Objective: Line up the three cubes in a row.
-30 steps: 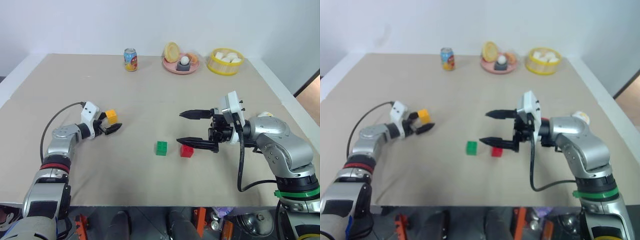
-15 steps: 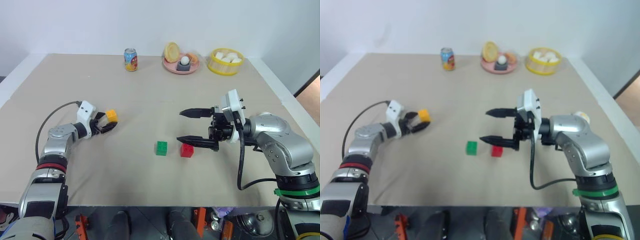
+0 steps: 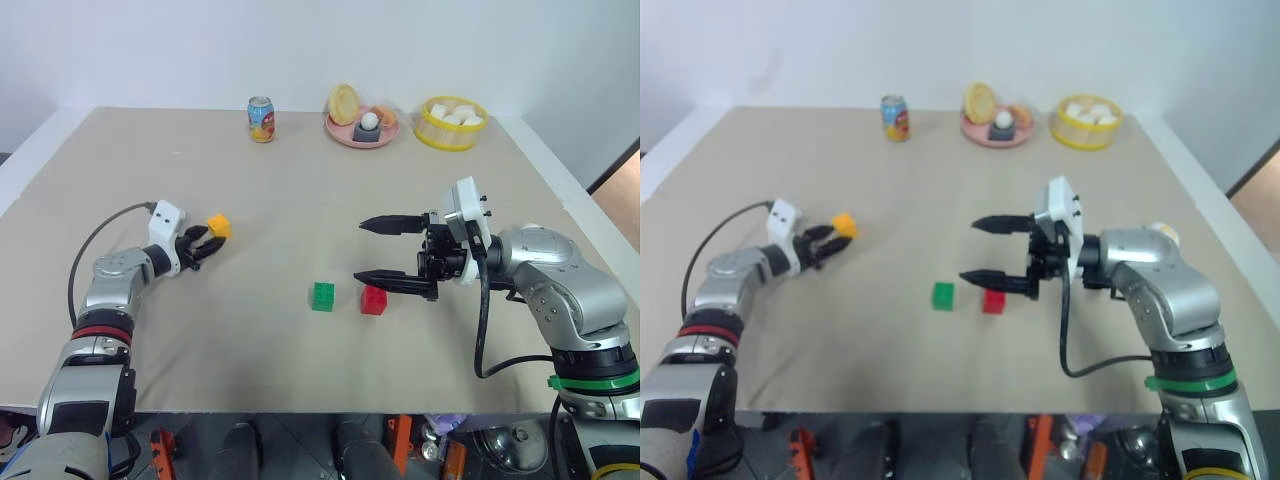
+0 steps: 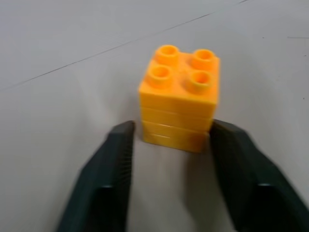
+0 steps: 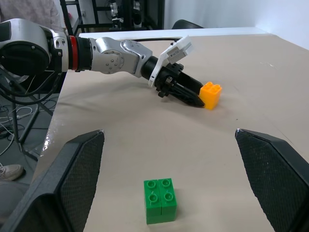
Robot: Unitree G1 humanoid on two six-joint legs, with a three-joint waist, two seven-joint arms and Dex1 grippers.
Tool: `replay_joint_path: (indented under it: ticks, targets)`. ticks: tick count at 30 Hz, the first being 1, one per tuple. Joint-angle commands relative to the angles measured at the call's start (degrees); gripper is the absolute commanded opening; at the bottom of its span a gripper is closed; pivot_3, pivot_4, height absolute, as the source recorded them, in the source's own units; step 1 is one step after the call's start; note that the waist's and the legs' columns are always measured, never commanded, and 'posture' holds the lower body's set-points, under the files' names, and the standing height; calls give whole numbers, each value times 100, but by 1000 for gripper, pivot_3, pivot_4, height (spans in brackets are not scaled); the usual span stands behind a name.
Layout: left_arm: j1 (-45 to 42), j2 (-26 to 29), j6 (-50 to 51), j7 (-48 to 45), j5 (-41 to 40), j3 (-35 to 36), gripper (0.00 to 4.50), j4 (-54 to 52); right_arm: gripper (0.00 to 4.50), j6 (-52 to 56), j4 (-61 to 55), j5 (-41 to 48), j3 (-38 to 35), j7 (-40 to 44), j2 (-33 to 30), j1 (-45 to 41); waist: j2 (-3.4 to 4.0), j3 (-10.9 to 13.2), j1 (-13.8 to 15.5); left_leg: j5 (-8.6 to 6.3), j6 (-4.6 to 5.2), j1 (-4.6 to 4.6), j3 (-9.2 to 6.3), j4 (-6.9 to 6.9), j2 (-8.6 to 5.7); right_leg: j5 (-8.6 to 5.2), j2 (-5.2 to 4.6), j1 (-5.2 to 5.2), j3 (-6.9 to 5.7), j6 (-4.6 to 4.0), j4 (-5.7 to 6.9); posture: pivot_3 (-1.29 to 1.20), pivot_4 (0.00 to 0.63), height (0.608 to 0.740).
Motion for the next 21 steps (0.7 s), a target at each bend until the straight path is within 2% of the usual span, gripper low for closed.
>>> replay_joint_path:
  ticks: [1,3,11,21]
  targets:
    - [-133,62,-29,-69,-4,45,1416,-66,4500,-55,-78,34,-90,33,-25,-115,0,0,0,0,0,0,0,0,0,0,0,0,0,0,0,0,150,740]
    - [-92,50,-61,-97,-40,69,1283,-138,4500,-42,-82,41,-86,29,-21,-115,0,0,0,0,0,0,0,0,0,0,0,0,0,0,0,0,150,740]
    - [-40,39,-59,-205,28,-43,1283,-298,4500,-58,-66,18,-74,43,-31,-119,0,0,0,0,0,0,0,0,0,0,0,0,0,0,0,0,150,740]
    - [777,-25,-115,-1842,-633,-343,1283,-2415,4500,25,-167,76,-101,249,-227,1,1,0,-1,0,0,-1,1,-3,1,-2,-1,-1,1,-3,0,0,150,740]
